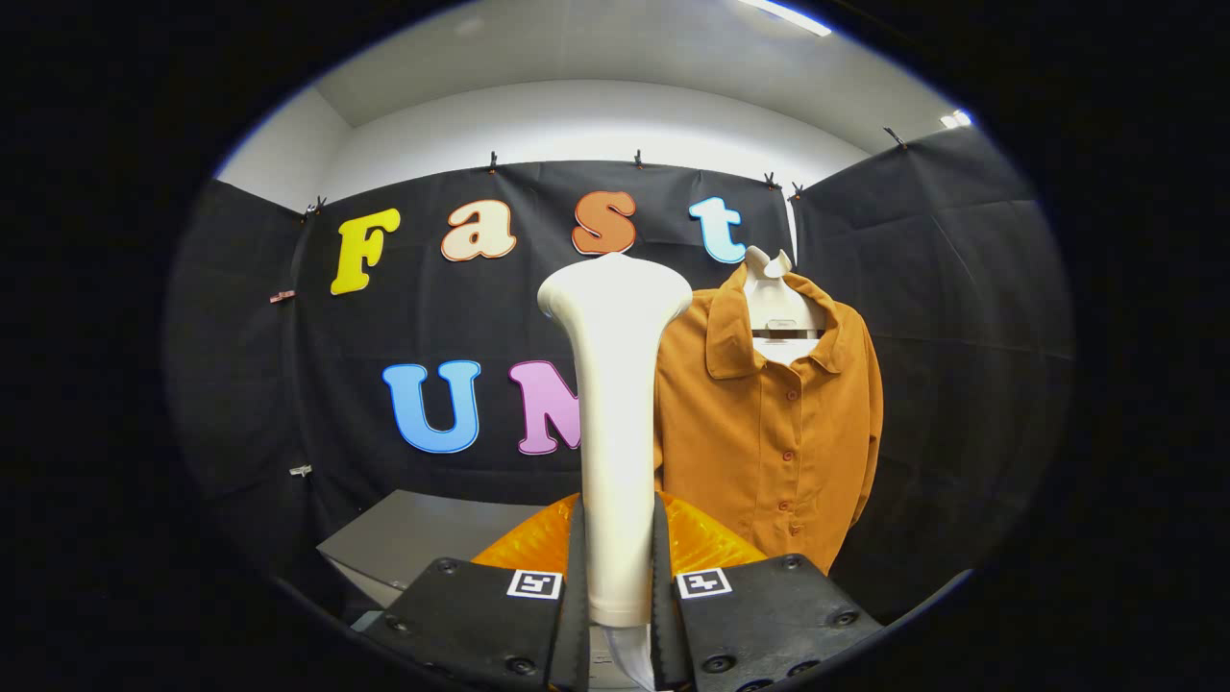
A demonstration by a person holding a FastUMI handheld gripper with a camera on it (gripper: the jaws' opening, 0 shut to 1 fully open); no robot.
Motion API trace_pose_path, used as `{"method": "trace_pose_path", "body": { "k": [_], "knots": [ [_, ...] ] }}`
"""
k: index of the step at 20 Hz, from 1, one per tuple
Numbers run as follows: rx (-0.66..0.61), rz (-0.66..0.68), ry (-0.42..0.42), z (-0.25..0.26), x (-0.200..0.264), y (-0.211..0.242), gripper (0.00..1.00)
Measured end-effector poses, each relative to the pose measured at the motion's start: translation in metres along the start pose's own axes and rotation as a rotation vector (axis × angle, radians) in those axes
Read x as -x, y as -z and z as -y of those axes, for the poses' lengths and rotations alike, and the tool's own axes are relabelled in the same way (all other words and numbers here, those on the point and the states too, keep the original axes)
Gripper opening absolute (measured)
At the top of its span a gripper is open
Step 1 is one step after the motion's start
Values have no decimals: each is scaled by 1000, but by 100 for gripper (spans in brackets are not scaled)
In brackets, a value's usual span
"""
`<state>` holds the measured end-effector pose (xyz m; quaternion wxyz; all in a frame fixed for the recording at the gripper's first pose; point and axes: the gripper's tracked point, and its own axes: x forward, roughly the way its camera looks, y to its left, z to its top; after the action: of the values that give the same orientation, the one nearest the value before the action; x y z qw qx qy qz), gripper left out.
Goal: Iron the clothes twice with a garment steamer, once on the left side and once on the right side.
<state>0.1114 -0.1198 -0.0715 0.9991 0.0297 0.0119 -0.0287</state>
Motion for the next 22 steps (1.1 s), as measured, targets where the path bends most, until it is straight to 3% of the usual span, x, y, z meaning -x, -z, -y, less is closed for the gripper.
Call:
{"method": "trace_pose_path", "body": {
  "k": [22],
  "knots": [
    [12, 31, 3, -3, -2, 0, 29]
  ]
}}
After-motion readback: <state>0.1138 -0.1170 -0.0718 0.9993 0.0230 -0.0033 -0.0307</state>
